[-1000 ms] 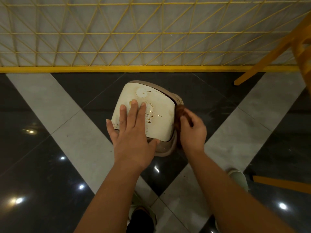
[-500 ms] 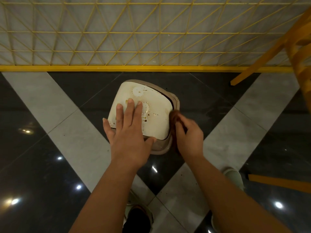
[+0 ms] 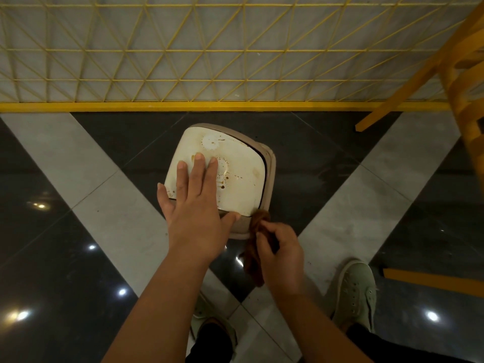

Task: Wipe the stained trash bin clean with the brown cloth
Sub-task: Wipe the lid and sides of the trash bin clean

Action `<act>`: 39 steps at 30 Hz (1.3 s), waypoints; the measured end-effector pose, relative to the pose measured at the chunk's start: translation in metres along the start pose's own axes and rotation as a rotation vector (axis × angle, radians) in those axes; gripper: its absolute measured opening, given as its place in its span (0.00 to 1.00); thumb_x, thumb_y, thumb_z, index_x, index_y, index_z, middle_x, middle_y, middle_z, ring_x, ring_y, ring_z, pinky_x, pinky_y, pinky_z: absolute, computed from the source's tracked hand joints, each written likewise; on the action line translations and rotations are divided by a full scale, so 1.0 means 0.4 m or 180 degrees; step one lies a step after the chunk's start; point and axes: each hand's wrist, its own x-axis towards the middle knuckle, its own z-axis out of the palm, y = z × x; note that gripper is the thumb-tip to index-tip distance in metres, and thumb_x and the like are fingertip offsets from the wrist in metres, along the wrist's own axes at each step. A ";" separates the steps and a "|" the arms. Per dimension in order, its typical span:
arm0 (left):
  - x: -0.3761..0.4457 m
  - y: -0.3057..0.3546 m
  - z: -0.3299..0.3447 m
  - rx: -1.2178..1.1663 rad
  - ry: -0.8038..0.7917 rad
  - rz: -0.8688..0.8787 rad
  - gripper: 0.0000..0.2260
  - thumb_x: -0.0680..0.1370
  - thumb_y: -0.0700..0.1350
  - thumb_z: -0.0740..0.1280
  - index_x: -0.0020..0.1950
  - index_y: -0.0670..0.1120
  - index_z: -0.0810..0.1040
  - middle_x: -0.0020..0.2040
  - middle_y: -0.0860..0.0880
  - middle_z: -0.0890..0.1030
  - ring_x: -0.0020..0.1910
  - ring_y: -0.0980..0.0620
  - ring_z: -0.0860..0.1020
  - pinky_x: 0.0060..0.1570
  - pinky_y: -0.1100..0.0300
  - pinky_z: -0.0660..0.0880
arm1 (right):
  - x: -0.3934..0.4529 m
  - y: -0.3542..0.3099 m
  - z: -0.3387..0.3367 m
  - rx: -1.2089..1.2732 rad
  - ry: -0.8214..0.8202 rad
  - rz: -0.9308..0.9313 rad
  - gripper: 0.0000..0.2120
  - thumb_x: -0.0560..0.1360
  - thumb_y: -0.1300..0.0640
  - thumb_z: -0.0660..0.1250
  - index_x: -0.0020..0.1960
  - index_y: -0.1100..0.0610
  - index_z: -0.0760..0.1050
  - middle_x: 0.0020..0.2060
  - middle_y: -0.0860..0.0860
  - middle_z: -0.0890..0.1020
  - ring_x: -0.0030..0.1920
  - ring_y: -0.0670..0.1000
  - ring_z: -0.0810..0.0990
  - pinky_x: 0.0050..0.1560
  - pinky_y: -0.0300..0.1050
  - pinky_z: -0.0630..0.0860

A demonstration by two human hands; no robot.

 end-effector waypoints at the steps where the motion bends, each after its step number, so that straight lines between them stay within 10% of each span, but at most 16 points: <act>1: 0.000 0.000 0.000 0.0004 0.0000 0.0000 0.46 0.72 0.60 0.68 0.76 0.56 0.36 0.77 0.55 0.37 0.75 0.49 0.33 0.68 0.41 0.33 | 0.012 0.004 -0.016 -0.0208 -0.0089 -0.0161 0.12 0.74 0.59 0.67 0.52 0.44 0.76 0.49 0.40 0.76 0.50 0.34 0.74 0.51 0.24 0.68; 10: -0.002 0.002 -0.005 -0.0053 -0.0023 -0.0010 0.46 0.72 0.60 0.68 0.76 0.57 0.37 0.77 0.55 0.37 0.75 0.49 0.33 0.68 0.42 0.32 | -0.042 -0.006 -0.023 -0.0989 -0.0961 -0.0828 0.11 0.78 0.53 0.64 0.59 0.48 0.77 0.56 0.44 0.74 0.50 0.44 0.76 0.51 0.38 0.76; 20: -0.001 -0.003 -0.003 -0.0022 -0.0009 0.0037 0.45 0.72 0.59 0.68 0.76 0.56 0.38 0.77 0.55 0.37 0.75 0.49 0.33 0.68 0.41 0.32 | 0.013 0.007 -0.054 -0.0850 -0.0123 -0.0997 0.12 0.74 0.61 0.69 0.57 0.56 0.80 0.54 0.51 0.79 0.50 0.47 0.78 0.52 0.38 0.76; 29: 0.001 -0.004 0.002 -0.0073 -0.0006 0.0025 0.46 0.71 0.59 0.69 0.76 0.57 0.37 0.77 0.56 0.37 0.75 0.50 0.32 0.68 0.41 0.33 | 0.276 -0.056 -0.048 -0.0922 -0.0067 -0.0458 0.12 0.78 0.57 0.63 0.60 0.51 0.78 0.53 0.50 0.78 0.47 0.42 0.73 0.45 0.25 0.62; 34: 0.007 0.000 0.004 -0.0041 0.0024 -0.0028 0.46 0.71 0.59 0.69 0.76 0.57 0.38 0.77 0.55 0.37 0.75 0.50 0.33 0.69 0.41 0.33 | 0.273 -0.059 -0.029 0.0042 0.0148 0.0165 0.11 0.78 0.57 0.64 0.59 0.49 0.78 0.53 0.47 0.80 0.52 0.43 0.77 0.56 0.38 0.74; 39: 0.006 -0.011 -0.004 0.0010 -0.0045 0.0036 0.46 0.71 0.59 0.68 0.76 0.57 0.37 0.77 0.55 0.37 0.75 0.50 0.33 0.69 0.39 0.33 | 0.135 -0.023 -0.012 0.0620 0.0062 0.0529 0.09 0.77 0.56 0.65 0.50 0.42 0.75 0.44 0.38 0.80 0.45 0.35 0.77 0.46 0.31 0.74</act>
